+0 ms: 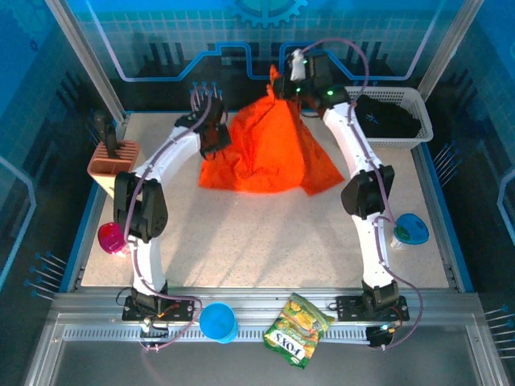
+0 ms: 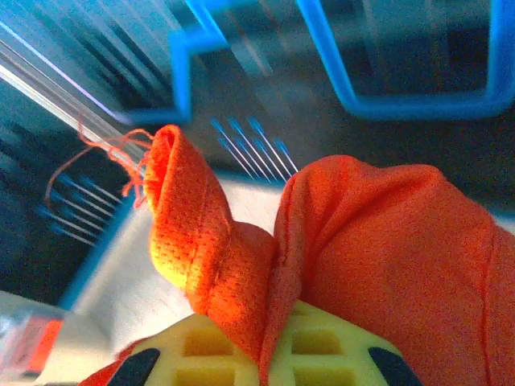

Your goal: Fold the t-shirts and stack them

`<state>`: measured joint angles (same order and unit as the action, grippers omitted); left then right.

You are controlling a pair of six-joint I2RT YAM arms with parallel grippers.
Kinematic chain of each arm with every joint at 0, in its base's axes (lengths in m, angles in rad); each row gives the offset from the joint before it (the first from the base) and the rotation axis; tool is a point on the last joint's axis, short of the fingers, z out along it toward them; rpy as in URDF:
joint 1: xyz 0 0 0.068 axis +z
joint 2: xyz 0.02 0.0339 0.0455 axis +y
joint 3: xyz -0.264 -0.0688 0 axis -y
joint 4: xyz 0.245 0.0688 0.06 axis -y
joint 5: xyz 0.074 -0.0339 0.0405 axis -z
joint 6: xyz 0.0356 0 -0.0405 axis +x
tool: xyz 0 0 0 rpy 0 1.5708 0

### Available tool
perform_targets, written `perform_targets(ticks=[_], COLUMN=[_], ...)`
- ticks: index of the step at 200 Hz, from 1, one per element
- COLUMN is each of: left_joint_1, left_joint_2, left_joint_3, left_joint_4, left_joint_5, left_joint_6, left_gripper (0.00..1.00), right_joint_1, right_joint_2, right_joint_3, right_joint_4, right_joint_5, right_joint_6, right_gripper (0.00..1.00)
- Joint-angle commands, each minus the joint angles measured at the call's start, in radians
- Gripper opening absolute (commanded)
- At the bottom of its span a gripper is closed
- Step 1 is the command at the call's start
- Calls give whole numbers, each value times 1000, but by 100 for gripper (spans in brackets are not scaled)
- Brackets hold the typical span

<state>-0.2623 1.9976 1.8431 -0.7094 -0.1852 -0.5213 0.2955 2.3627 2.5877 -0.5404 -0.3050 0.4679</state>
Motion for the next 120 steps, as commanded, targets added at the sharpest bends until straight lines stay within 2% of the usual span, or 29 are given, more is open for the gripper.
perform_targets(ticks=[1,12,25,41,53,66,82,97,120], left_joint_1=[18,18,18,16,13,2,-23,-57,-128], left_joint_2=[6,-21,-98,-253,-380,-492,-592,-658,-732], left_joint_3=[187,213,154,-59,-241,-404,-551,-659,-788], left_joint_4=[4,18,77,222,340,419,436,425,399], left_joint_5=[-1,-36,-71,-90,-91,-100,-129,-152,-191], left_joint_6=[101,128,143,142,132,126,119,107,44], left_gripper=[0,0,0,0,0,0,0,0,0], right_joint_1=[-30,-43,-58,-81,-102,-120,-127,-126,-116], right_joint_2=[-46,-110,-204,-309,-363,-408,-457,-508,-602], right_joint_3=[-91,-240,-458,-716,-865,-1007,-1181,-1338,-1574], right_joint_4=[288,484,777,1145,1309,1416,1496,1498,1475], right_joint_5=[-204,-265,-287,-277,-260,-255,-246,-224,-121], right_joint_6=[167,246,335,436,487,526,528,490,430], right_gripper=[0,0,0,0,0,0,0,0,0])
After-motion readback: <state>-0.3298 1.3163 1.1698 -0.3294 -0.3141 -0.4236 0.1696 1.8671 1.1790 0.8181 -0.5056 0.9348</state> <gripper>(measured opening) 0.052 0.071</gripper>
